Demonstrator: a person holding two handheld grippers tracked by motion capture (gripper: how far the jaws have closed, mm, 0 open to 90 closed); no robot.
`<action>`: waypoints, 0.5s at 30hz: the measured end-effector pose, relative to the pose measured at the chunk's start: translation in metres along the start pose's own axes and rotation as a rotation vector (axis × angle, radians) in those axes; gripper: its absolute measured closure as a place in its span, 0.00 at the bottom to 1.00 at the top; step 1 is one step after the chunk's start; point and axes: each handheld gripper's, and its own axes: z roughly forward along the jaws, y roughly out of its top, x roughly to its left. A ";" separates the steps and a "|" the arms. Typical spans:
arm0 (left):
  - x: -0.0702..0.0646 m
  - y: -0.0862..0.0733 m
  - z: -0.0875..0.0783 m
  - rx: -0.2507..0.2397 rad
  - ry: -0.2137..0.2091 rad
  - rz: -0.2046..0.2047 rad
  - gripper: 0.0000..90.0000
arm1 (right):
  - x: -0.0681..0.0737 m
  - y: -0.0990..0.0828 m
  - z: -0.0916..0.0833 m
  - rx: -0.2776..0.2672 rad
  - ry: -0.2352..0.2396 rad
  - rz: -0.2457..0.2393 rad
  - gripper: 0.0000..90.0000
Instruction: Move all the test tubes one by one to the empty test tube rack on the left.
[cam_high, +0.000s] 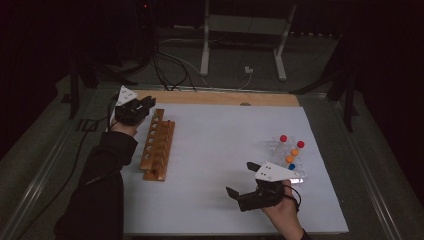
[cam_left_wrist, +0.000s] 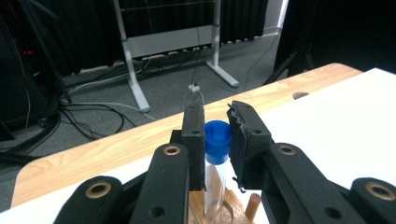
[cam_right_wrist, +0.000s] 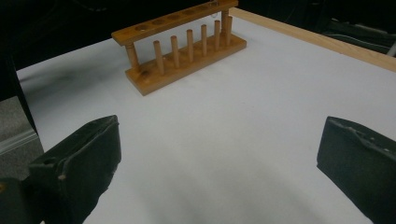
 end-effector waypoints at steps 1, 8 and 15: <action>-0.001 -0.002 0.001 0.004 0.001 0.000 0.87 | 0.000 0.000 0.000 0.001 0.000 -0.001 0.00; -0.004 -0.016 0.008 0.019 -0.007 -0.007 0.87 | 0.000 0.000 0.000 0.004 0.002 -0.002 0.00; -0.004 -0.026 0.013 0.035 0.004 -0.007 0.87 | 0.000 -0.001 0.001 0.008 0.007 -0.002 0.00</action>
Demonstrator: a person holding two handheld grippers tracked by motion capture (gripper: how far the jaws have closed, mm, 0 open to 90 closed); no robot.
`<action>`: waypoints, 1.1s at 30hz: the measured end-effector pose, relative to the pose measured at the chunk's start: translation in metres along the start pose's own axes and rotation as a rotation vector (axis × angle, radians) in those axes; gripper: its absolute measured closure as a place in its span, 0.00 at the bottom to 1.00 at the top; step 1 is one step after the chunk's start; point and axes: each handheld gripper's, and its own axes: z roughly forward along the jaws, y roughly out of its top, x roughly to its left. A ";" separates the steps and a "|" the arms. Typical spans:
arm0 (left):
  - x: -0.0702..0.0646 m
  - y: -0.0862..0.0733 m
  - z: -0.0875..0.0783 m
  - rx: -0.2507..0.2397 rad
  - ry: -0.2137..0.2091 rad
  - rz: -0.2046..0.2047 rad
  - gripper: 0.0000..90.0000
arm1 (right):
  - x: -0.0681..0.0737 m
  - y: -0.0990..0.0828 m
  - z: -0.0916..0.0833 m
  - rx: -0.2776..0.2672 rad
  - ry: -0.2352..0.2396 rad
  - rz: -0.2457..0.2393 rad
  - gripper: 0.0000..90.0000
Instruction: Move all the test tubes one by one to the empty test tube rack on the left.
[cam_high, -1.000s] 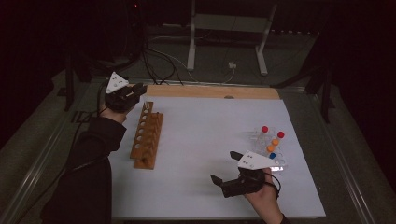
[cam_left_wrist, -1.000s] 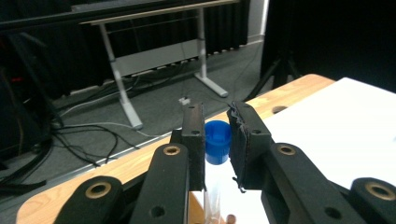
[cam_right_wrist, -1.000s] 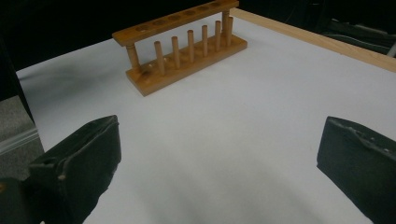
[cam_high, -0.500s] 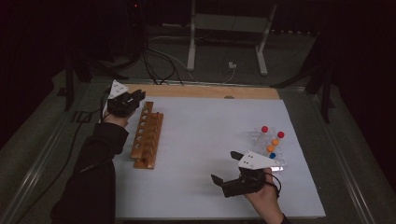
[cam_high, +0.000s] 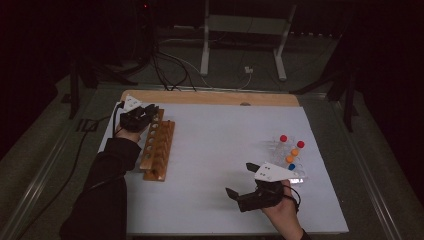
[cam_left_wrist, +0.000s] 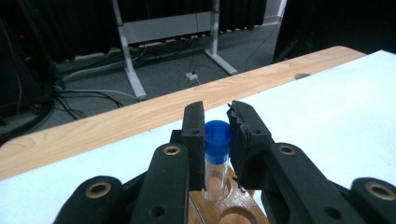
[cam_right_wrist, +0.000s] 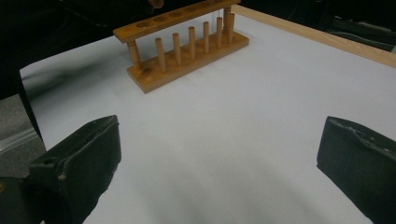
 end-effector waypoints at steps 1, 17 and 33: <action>0.000 -0.001 0.001 0.002 -0.004 -0.008 0.87 | 0.000 0.000 0.000 -0.001 0.000 -0.001 0.00; 0.003 -0.001 0.004 0.057 -0.010 -0.015 0.85 | -0.001 0.001 -0.002 -0.005 0.003 0.005 0.00; -0.007 0.021 -0.050 0.014 -0.177 -0.057 0.10 | -0.006 0.008 -0.011 -0.040 -0.003 0.013 0.00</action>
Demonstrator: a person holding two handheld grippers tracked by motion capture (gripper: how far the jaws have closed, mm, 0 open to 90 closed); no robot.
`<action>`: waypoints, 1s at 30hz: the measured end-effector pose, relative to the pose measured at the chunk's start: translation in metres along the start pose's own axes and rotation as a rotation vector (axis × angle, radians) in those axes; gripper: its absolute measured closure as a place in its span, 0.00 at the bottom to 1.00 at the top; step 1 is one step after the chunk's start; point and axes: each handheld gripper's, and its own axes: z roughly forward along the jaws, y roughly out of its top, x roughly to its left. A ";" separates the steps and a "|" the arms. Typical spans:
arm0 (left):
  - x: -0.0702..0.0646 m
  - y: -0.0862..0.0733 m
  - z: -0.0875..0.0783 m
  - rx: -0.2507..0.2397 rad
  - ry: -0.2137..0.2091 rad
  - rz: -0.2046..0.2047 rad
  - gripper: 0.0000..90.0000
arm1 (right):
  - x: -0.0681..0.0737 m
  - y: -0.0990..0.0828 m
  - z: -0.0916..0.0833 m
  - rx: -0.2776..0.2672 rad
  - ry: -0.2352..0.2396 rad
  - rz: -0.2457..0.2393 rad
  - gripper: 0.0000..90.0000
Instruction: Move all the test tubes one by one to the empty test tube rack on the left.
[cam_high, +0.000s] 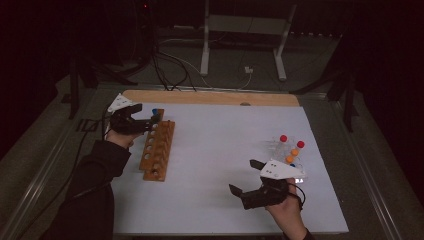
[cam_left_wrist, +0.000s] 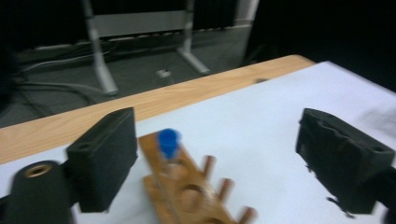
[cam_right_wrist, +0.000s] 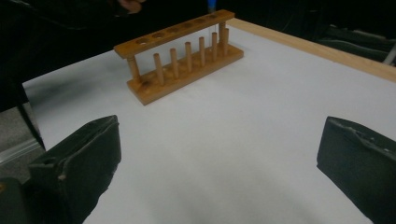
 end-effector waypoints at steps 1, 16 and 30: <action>-0.003 0.000 -0.004 0.002 -0.023 0.004 0.07 | -0.001 0.000 -0.001 -0.001 -0.007 -0.003 0.00; -0.069 -0.031 -0.052 0.037 -0.211 0.108 0.01 | -0.024 0.004 -0.035 -0.033 -0.184 -0.010 0.00; -0.108 -0.066 -0.080 0.027 -0.287 0.150 0.01 | -0.046 -0.022 -0.064 -0.011 -0.346 0.064 0.00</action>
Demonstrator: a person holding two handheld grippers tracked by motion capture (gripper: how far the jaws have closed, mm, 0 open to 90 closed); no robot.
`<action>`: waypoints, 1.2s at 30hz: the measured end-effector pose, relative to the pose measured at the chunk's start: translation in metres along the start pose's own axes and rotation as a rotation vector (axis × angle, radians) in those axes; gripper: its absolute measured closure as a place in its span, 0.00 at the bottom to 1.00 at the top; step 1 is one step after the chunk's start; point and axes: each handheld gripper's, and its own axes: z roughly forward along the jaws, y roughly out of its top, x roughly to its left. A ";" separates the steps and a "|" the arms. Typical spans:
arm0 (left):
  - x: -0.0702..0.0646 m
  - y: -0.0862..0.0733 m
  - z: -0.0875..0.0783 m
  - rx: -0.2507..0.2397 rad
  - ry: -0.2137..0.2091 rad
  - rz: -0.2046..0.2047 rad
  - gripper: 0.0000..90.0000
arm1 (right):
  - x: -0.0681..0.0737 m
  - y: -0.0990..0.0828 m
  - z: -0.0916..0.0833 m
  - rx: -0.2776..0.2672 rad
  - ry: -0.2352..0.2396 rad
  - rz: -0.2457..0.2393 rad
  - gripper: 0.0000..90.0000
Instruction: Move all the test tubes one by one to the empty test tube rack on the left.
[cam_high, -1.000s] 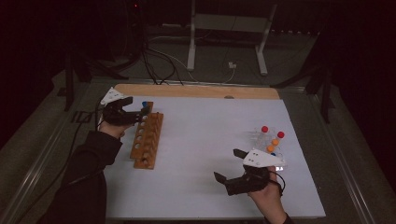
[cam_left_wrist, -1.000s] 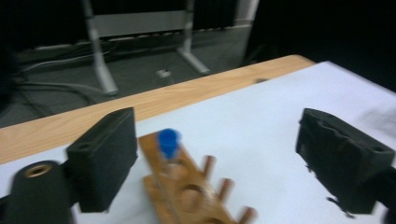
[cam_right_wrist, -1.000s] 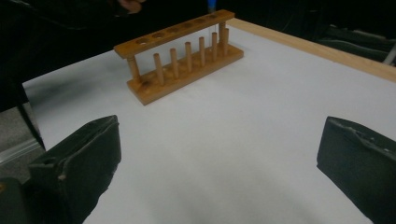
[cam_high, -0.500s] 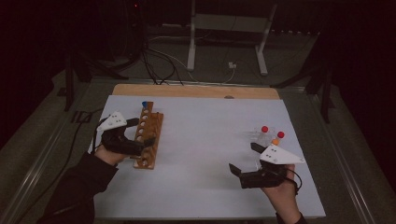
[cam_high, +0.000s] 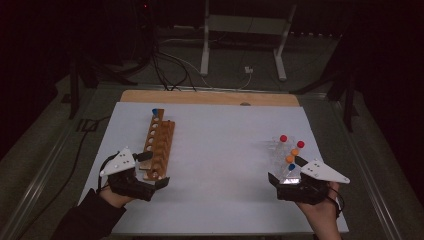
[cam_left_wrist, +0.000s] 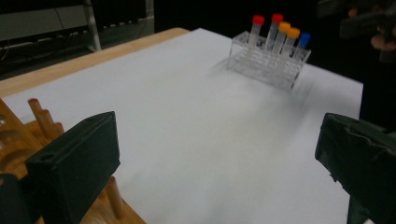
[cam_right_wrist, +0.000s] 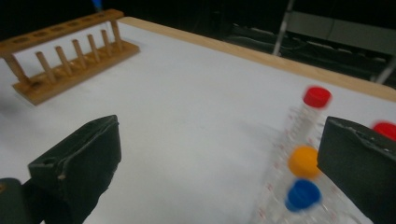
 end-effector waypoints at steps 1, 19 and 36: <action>-0.002 -0.001 0.000 0.001 0.002 0.003 0.01 | -0.002 -0.002 -0.001 0.003 -0.012 0.002 0.00; -0.011 -0.014 0.008 0.035 -0.017 0.012 0.01 | -0.026 -0.030 0.001 0.124 -0.131 0.134 0.24; -0.009 -0.016 0.007 0.031 -0.009 0.004 0.01 | -0.032 -0.034 0.017 0.230 -0.146 0.187 0.70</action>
